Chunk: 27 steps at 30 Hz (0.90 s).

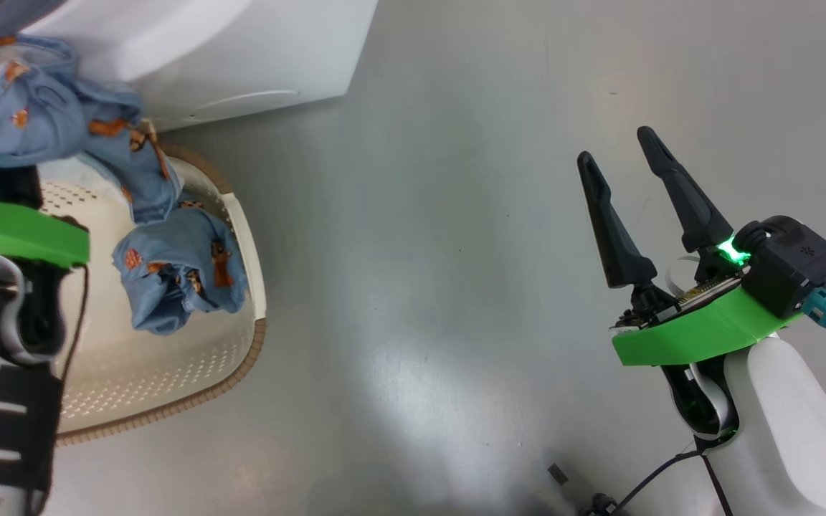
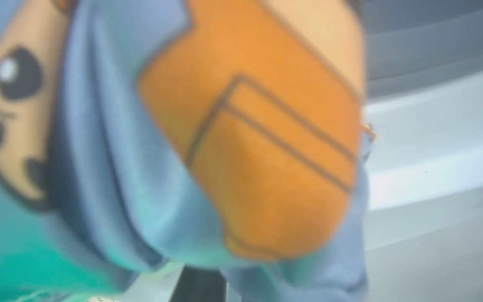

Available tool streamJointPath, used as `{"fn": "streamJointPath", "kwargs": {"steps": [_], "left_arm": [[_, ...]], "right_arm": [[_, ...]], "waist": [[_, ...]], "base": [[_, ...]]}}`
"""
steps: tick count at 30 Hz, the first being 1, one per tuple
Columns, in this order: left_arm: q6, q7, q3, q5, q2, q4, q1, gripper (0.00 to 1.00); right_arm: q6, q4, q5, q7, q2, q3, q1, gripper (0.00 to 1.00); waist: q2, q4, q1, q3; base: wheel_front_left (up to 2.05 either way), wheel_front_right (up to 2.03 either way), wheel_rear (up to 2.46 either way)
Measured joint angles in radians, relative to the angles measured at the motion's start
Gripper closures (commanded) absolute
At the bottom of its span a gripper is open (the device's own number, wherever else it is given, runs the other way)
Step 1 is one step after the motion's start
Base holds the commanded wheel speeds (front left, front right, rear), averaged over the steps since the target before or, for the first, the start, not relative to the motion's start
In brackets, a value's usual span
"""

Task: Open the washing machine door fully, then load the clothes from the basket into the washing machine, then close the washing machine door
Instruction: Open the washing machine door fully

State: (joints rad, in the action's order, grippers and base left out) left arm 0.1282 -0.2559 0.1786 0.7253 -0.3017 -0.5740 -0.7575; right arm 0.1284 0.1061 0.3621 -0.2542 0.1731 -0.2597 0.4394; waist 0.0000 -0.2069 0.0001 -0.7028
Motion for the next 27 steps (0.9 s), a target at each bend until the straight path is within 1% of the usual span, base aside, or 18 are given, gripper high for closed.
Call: {"fn": "streamJointPath", "kwargs": {"steps": [4,5,14,20,24,27], "left_arm": [[0.0,0.0,-0.042,-0.043,0.031,0.081,0.049,1.0],[0.0,0.0,-0.042,-0.043,0.031,0.081,0.049,1.0],[0.0,0.0,-0.167,-0.131,0.081,0.249,0.103,1.0],[0.0,0.0,-0.199,-0.168,0.074,0.274,0.106,1.0],[0.0,0.0,-0.203,-0.178,0.05,0.268,0.079,1.0],[0.0,-0.001,-0.189,-0.196,0.025,0.246,0.023,1.0]], "right_arm": [[0.0,0.0,0.0,0.0,0.0,0.005,0.0,0.0],[0.0,0.0,0.0,0.0,0.0,0.005,0.0,0.0],[0.0,0.0,0.0,0.0,0.001,0.02,-0.001,0.0],[0.0,0.002,0.0,0.0,0.0,0.019,-0.001,0.0],[0.0,0.004,0.0,0.0,-0.001,0.016,-0.001,0.0],[0.0,0.004,0.0,0.0,-0.009,0.012,-0.002,0.0]], "waist": [[0.0,0.012,0.0,0.009],[0.0,0.012,0.0,0.009],[0.0,0.032,0.0,0.033],[0.0,0.036,0.0,0.055],[0.0,0.034,0.0,0.064],[0.0,0.028,0.0,0.069]], "base": [[0.0,0.0,0.0],[0.0,0.0,0.0],[0.0,0.0,0.0],[0.0,0.0,0.0],[0.0,0.0,0.0],[0.0,0.0,0.0]]}}
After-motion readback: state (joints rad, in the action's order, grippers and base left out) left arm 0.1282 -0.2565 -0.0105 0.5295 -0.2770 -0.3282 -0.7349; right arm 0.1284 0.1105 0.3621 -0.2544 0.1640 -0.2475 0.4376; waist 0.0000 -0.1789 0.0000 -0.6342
